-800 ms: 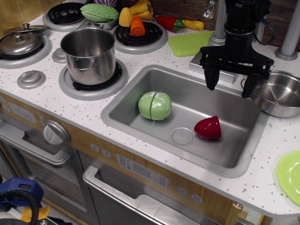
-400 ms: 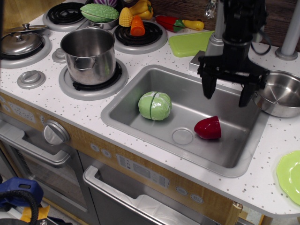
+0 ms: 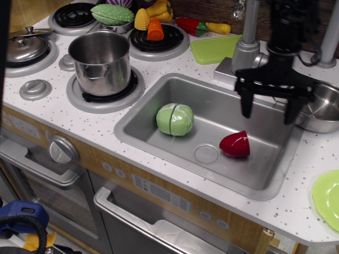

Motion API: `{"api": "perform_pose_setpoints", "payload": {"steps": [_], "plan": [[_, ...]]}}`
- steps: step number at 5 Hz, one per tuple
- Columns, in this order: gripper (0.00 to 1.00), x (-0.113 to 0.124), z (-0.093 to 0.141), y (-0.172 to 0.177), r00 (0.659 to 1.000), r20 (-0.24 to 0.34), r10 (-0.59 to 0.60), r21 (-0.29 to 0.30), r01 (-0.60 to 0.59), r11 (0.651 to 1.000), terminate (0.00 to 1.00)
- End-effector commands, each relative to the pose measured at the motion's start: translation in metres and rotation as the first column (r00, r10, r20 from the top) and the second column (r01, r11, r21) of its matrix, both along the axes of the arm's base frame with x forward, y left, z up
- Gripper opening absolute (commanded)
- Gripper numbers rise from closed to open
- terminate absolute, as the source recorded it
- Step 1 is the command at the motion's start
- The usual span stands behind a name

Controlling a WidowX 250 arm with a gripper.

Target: Put pan in sink

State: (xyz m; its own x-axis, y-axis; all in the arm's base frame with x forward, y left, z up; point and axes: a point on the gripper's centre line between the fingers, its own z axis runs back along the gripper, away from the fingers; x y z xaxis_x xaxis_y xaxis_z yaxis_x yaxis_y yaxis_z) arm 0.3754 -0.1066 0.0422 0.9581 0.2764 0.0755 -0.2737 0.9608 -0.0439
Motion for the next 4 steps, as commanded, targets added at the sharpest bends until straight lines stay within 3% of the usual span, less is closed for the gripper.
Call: {"api": "perform_pose_setpoints", "payload": {"steps": [1, 2, 3, 4], "plan": [[1.0, 0.022, 0.036, -0.02, 0.979, 0.107, 0.175, -0.049, -0.17, 0.984, 0.0], [1.0, 0.037, 0.034, -0.02, 0.962, 0.129, 0.242, -0.087, -0.232, 0.969, 0.0], [1.0, 0.047, 0.031, -0.023, 0.954, 0.143, 0.263, -0.088, -0.252, 0.964, 0.0], [1.0, 0.051, 0.015, -0.025, 0.942, 0.159, 0.295, -0.099, -0.282, 0.954, 0.0]]}}
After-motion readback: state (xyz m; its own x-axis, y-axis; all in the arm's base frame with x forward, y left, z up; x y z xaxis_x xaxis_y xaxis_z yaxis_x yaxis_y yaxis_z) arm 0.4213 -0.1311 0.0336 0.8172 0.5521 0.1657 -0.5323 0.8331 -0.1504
